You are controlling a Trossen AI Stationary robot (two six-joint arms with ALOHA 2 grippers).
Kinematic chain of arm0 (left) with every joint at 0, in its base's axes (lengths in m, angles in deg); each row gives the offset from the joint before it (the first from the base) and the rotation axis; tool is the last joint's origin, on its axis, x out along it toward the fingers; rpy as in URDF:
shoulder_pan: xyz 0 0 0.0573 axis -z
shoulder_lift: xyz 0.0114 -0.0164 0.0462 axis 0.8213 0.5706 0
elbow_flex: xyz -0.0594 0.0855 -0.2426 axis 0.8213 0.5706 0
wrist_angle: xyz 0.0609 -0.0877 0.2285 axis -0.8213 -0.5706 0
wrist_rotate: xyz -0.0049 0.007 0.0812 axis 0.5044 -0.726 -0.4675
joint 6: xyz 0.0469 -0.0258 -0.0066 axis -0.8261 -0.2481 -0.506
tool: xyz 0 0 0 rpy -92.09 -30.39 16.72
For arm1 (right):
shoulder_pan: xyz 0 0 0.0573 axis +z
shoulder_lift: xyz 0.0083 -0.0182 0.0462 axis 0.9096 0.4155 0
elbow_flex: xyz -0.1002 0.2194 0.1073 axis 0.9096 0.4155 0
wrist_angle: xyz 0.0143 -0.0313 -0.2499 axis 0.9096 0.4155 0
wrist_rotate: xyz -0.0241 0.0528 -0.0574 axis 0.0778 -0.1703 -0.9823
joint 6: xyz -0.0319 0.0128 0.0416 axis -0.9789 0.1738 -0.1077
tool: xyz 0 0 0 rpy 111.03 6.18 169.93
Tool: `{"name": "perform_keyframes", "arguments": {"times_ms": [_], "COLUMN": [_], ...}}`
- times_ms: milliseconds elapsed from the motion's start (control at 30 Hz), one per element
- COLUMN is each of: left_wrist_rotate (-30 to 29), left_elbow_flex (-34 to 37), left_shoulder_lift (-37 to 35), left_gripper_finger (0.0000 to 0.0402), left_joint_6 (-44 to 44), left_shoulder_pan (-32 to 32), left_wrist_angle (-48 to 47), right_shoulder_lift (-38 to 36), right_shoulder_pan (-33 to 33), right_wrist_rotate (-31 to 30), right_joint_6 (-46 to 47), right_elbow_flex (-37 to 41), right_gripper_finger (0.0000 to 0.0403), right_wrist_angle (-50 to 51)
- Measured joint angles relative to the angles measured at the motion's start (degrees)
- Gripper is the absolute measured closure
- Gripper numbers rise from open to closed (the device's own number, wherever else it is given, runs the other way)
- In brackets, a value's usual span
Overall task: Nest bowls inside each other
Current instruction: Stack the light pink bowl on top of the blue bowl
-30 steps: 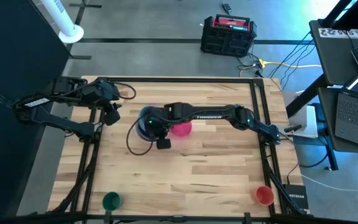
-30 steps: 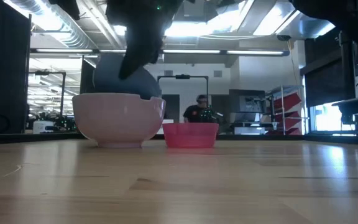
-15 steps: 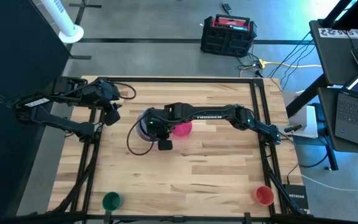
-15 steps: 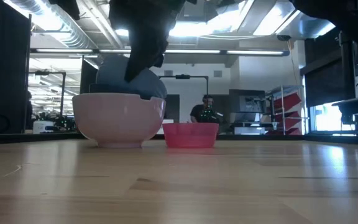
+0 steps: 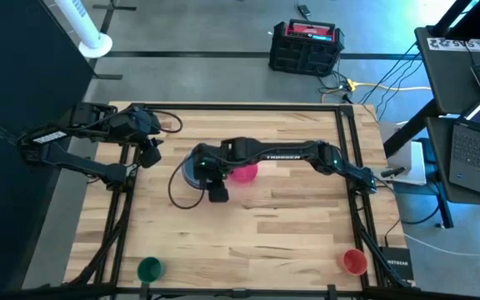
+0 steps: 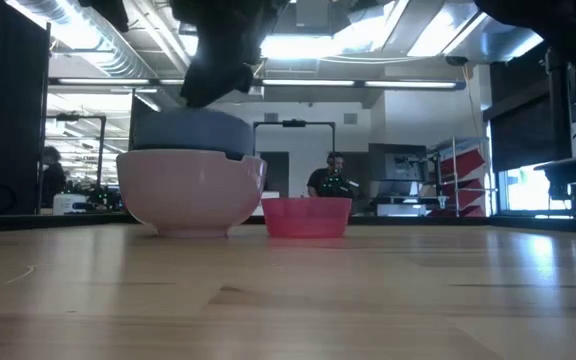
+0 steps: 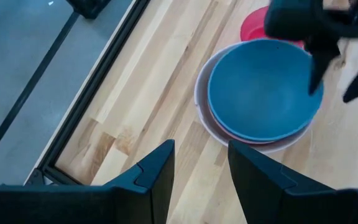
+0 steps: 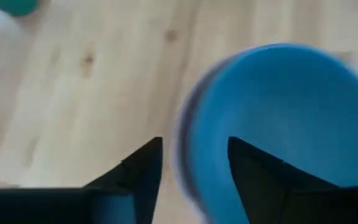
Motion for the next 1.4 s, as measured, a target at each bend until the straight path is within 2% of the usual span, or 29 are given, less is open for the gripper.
{"name": "perform_keyframes", "arguments": {"times_ms": [100, 200, 600, 700, 867, 1000, 1167, 1400], "left_wrist_rotate": [0.0, 0.0, 0.0, 0.0, 0.0, 0.0, 0.0, 0.0], "left_elbow_flex": [0.0, 0.0, 0.0, 0.0, 0.0, 0.0, 0.0, 0.0], "left_shoulder_lift": [0.0, 0.0, 0.0, 0.0, 0.0, 0.0, 0.0, 0.0], "left_gripper_finger": [0.0267, 0.0267, 0.0267, 0.0267, 0.0267, 0.0267, 0.0267, 0.0267], "left_joint_6": [0.0, -0.1, 0.1, 0.2, 0.5, 1.4, 3.0, 3.4], "left_shoulder_pan": [0.0, 0.0, 0.2, 0.8, 1.5, 1.6, 1.6, 1.6], "left_wrist_angle": [0.0, 0.0, -1.4, -1.4, -1.1, -1.1, -1.1, -1.1], "right_shoulder_lift": [-1.4, -2.7, -4.2, -5.3, -9.7, -10.7, -11.3, -11.3], "right_shoulder_pan": [-0.2, -0.7, -5.6, -8.5, -12.9, -15.1, -14.5, -14.6], "right_wrist_rotate": [-4.3, -5.6, -12.5, -11.3, -8.2, -5.6, -3.3, -3.1], "right_joint_6": [-1.5, -2.3, -3.0, -2.5, -3.0, -2.9, -2.9, -3.4], "right_elbow_flex": [0.0, 0.0, -0.1, 0.0, 3.9, 12.8, 24.9, 31.8], "right_gripper_finger": [0.0209, 0.0205, 0.0218, 0.0219, 0.0219, 0.0219, 0.0219, 0.0219], "right_wrist_angle": [0.3, 0.3, 22.9, 27.5, 24.8, 18.5, 9.4, 2.6]}}
